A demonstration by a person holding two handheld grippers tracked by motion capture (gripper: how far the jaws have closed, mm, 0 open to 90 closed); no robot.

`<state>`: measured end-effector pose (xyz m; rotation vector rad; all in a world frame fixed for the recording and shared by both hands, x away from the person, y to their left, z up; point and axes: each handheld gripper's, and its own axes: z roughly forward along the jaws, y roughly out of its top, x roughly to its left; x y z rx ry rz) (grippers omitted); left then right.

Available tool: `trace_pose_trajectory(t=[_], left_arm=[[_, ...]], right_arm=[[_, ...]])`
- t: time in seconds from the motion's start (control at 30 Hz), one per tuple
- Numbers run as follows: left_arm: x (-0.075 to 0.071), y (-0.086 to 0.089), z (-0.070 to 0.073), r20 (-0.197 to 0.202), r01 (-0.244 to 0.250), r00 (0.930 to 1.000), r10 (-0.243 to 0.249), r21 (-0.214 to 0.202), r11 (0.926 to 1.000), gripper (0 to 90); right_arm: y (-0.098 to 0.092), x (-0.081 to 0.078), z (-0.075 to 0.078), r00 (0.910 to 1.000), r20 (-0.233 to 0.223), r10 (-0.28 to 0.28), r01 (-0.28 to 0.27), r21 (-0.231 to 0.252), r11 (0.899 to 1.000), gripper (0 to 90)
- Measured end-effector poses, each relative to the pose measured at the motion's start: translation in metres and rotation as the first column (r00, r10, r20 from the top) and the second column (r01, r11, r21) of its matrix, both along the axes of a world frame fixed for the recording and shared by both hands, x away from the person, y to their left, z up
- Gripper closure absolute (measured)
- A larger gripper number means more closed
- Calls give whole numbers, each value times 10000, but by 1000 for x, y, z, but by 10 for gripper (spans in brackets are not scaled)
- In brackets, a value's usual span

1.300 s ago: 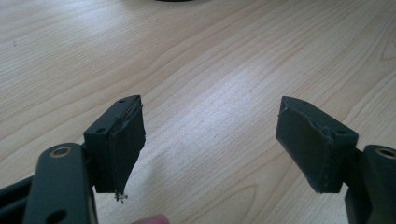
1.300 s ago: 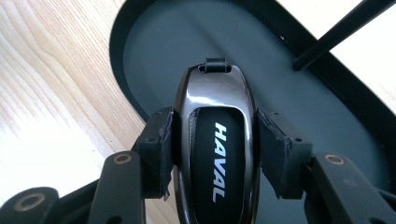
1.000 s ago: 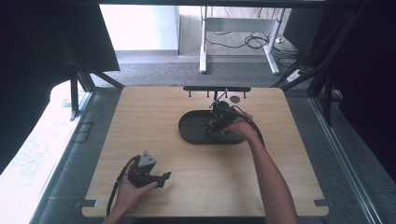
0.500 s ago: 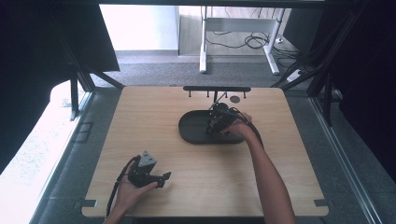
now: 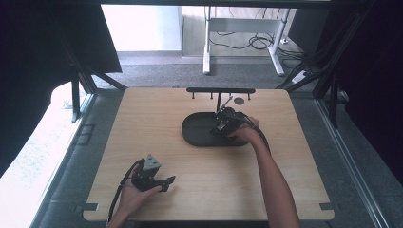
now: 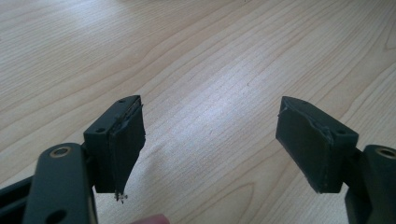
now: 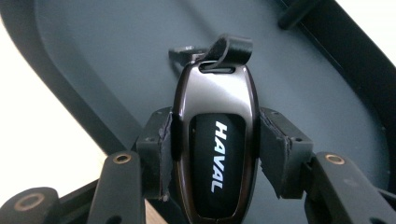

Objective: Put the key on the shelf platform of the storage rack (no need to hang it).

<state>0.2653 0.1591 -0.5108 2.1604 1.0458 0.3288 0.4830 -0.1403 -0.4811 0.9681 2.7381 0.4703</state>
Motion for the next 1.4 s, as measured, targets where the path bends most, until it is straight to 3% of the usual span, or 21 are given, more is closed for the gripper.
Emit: trace_pose_trajectory(t=[0.13,0.47,1.0,1.23,1.4], left_arm=[[0,-1,-1,-3,31,10000,-31,33,10000,241],[0,-1,-1,-36,24,10000,-24,41,10000,241],[0,-2,-2,-67,53,10000,-53,103,9999,240],[0,-3,-2,-61,78,10000,-77,126,9999,240],[0,-4,-3,-69,87,9999,-86,132,9999,240]], right_arm=[[0,2,-6,10000,-51,-32,31,-239,9997,491],[-6,3,-20,9999,-128,-84,81,-273,9996,491],[-10,5,-24,9997,-142,-212,209,-200,9996,485],[-11,4,-25,9984,-10,-566,565,-230,9981,370],[-8,-3,-17,9972,554,-496,510,-245,9984,290]])
